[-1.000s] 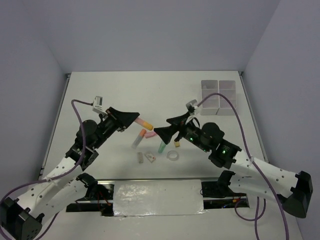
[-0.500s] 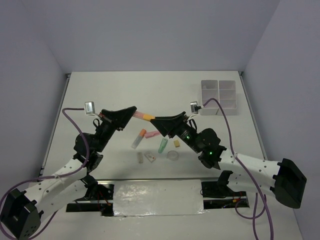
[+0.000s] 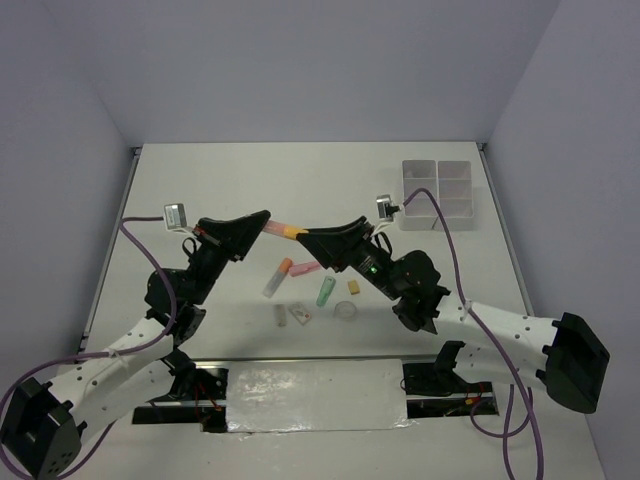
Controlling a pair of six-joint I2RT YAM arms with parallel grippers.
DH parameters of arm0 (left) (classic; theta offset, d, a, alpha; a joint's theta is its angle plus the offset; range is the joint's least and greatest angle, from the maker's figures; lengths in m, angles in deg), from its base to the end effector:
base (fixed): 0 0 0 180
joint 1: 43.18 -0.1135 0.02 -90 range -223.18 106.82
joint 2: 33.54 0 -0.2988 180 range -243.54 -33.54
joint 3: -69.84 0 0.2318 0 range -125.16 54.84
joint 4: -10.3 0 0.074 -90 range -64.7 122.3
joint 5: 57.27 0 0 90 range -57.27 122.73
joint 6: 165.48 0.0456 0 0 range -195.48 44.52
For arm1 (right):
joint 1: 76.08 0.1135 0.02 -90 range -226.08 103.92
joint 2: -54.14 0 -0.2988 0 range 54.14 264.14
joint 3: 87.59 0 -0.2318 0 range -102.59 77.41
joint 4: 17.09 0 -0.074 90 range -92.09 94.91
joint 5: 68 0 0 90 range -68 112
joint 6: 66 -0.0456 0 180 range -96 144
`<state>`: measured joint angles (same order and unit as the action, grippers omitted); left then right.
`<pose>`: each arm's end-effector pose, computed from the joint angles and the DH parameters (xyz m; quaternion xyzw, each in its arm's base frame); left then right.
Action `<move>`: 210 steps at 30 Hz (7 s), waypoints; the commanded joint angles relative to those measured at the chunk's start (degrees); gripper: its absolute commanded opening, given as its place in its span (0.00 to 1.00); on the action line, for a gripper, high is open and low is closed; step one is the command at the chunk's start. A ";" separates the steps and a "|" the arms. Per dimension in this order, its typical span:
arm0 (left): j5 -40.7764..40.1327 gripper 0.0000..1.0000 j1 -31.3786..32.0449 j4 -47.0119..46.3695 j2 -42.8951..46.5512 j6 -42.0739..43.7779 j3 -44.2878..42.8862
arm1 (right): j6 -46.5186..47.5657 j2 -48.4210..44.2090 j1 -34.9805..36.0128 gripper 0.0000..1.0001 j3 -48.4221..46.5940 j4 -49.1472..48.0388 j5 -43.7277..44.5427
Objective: Sort the stationery into containers
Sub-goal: Place the pen in the storage box, then pick up the pen from the center of the board, then place the pen in the storage box.
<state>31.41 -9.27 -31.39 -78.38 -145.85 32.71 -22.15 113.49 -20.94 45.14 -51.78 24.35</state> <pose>0.1143 -0.0756 0.3599 -0.1566 0.4428 -0.6937 0.5461 0.1185 0.1669 0.3680 -0.0265 0.5543 0.6360 0.5363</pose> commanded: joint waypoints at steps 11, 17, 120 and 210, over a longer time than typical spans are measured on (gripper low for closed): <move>0.88 0.00 0.28 -0.88 -1.39 0.41 -3.45 | 0.53 2.17 -1.78 0.04 -4.64 -4.54 -9.03; 3.34 0.86 0.28 7.01 -0.60 4.44 -6.25 | 3.69 0.68 -2.57 0.00 -5.70 -0.33 -11.14; -10.04 0.99 0.10 88.51 0.91 46.81 -27.35 | 30.44 18.02 -29.39 1.00 -39.12 73.88 11.20; -25.73 0.99 21.11 74.45 -7.10 37.52 -27.95 | 29.71 4.80 -22.85 0.00 -20.73 41.27 2.68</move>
<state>14.28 11.56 30.38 -85.90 -103.05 11.42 1.17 119.83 -36.29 24.22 -3.74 23.30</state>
